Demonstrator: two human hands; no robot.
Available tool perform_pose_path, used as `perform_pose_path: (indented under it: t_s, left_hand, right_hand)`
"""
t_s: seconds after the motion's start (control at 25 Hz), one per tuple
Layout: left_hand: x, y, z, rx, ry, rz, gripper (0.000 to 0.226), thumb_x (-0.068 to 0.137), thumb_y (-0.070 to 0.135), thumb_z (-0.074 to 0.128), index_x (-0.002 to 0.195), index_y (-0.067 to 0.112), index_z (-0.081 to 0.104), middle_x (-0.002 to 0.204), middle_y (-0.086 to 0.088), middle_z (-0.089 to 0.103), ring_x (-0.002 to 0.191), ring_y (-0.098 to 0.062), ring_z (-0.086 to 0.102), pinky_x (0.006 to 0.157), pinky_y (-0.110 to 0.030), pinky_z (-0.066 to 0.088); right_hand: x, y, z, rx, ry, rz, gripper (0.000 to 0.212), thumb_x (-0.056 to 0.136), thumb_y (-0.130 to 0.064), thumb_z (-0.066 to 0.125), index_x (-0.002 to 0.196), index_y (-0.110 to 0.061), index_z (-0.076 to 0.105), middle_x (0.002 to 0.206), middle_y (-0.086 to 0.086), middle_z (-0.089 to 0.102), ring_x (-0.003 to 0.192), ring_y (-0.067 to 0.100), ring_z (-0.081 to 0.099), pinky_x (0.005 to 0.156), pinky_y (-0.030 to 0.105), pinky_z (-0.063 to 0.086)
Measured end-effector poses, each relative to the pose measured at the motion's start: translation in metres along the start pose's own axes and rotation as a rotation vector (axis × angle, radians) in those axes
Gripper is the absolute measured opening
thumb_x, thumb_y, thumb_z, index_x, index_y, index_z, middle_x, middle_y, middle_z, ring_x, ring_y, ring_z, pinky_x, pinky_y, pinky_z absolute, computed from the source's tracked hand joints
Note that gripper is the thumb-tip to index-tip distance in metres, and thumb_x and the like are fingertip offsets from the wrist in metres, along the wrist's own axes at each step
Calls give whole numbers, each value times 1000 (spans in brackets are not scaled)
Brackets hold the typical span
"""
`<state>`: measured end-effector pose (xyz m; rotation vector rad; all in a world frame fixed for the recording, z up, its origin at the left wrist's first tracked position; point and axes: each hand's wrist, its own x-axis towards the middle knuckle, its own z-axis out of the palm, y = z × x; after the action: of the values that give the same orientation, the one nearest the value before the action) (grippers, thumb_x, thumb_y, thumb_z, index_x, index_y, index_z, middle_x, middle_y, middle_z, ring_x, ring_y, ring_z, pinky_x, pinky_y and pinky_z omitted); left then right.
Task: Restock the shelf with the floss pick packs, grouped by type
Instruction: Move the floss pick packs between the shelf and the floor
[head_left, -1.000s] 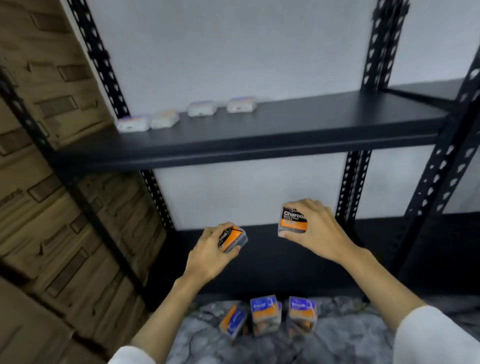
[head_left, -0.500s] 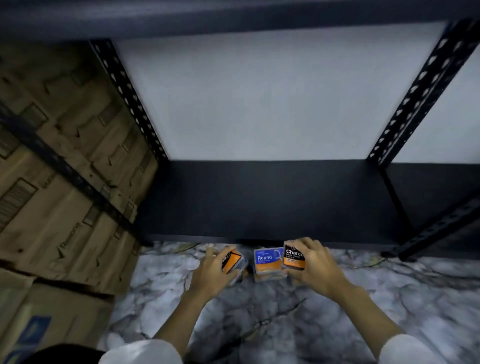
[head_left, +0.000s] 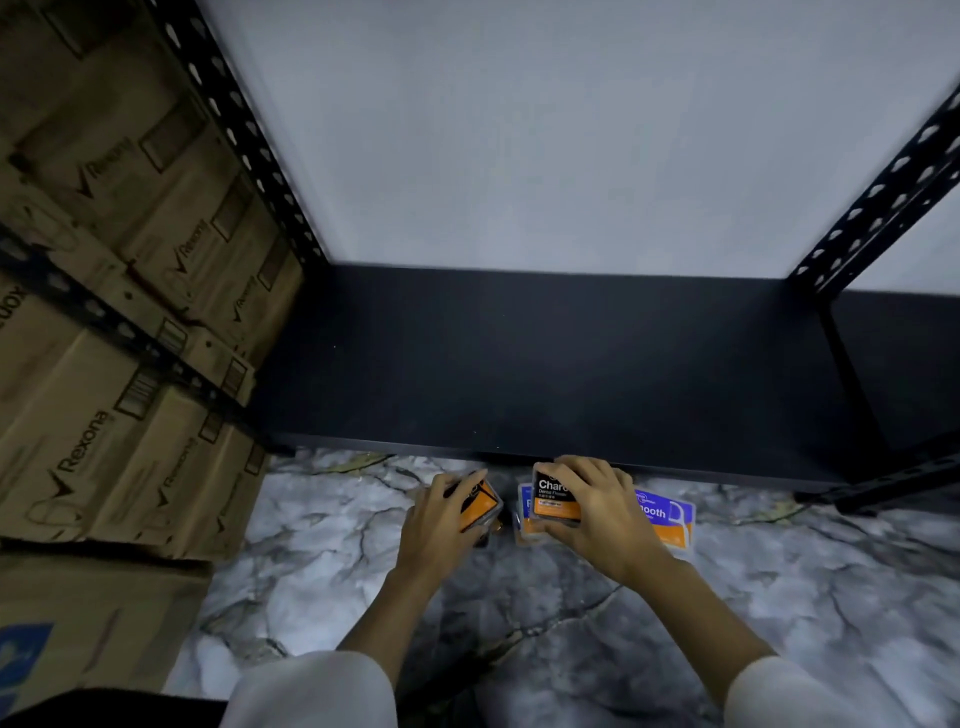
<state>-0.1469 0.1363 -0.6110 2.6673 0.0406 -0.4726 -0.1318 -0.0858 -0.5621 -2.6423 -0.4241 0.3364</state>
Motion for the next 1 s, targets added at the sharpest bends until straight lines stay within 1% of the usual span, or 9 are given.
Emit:
perform_pose_path:
  t_s: [0.16, 0.28, 0.4, 0.48, 0.6, 0.72, 0.84, 0.92, 1.0]
  left_hand:
    - [0, 0, -2, 27, -13, -6, 78, 85, 38, 67, 149, 34, 23, 143, 4, 35, 129, -20, 38, 101, -33, 39]
    - [-3, -1, -6, 9, -44, -3, 84, 83, 44, 67, 151, 30, 19, 151, 2, 29, 138, -21, 28, 109, -35, 32]
    - [-6, 0, -16, 11, -55, -19, 85, 83, 48, 66, 151, 30, 19, 157, 1, 21, 144, -21, 19, 114, -37, 24]
    - [-10, 4, -29, 6, -46, -22, 83, 85, 48, 65, 151, 30, 19, 158, 2, 19, 145, -19, 17, 115, -36, 21]
    - [-20, 12, -57, 17, 1, -11, 73, 90, 41, 60, 151, 28, 22, 158, 4, 20, 144, -19, 19, 116, -37, 23]
    - [-37, 25, -99, 68, 64, -1, 54, 94, 31, 53, 145, 28, 34, 151, 5, 32, 133, -20, 38, 108, -36, 35]
    - [-63, 41, -152, 70, 104, -14, 36, 95, 32, 51, 131, 30, 51, 135, 6, 51, 119, -19, 53, 97, -34, 43]
    - [-81, 52, -190, 75, 98, -27, 30, 93, 36, 51, 122, 32, 57, 126, 7, 59, 115, -20, 56, 95, -34, 45]
    - [-99, 63, -231, 89, 88, -23, 27, 92, 41, 51, 117, 33, 59, 122, 6, 63, 112, -22, 58, 93, -35, 46]
  right_hand:
    - [0, -1, 0, 17, -20, 16, 67, 84, -51, 62, 141, -36, 33, 144, -10, 35, 135, 12, 28, 113, 34, 19]
    - [0, -3, -5, 18, -41, 25, 67, 84, -51, 63, 142, -35, 33, 146, -8, 34, 137, 12, 26, 115, 36, 15]
    - [0, -9, -13, 42, -103, 45, 66, 86, -50, 60, 144, -33, 32, 154, -6, 26, 145, 13, 15, 119, 40, 6]
    - [-1, -16, -21, 58, -115, 55, 62, 90, -46, 56, 145, -29, 32, 156, -6, 23, 146, 11, 10, 120, 39, 4]
    - [-4, -32, -40, 43, -62, 52, 53, 96, -36, 50, 145, -25, 34, 154, -3, 28, 145, 13, 17, 119, 34, 14]
    - [-12, -56, -71, 11, -53, 56, 47, 97, -25, 49, 143, -22, 39, 146, 0, 42, 134, 20, 38, 110, 34, 33]
    - [-22, -86, -110, 16, -140, 104, 41, 95, -28, 50, 136, -23, 46, 135, 4, 52, 121, 25, 52, 98, 38, 44]
    - [-27, -109, -140, -6, -175, 96, 39, 94, -31, 51, 132, -23, 50, 129, 5, 56, 115, 25, 56, 95, 38, 46]
    - [-32, -137, -173, -52, -159, 53, 34, 94, -34, 52, 125, -21, 55, 124, 4, 58, 110, 24, 58, 93, 39, 47]
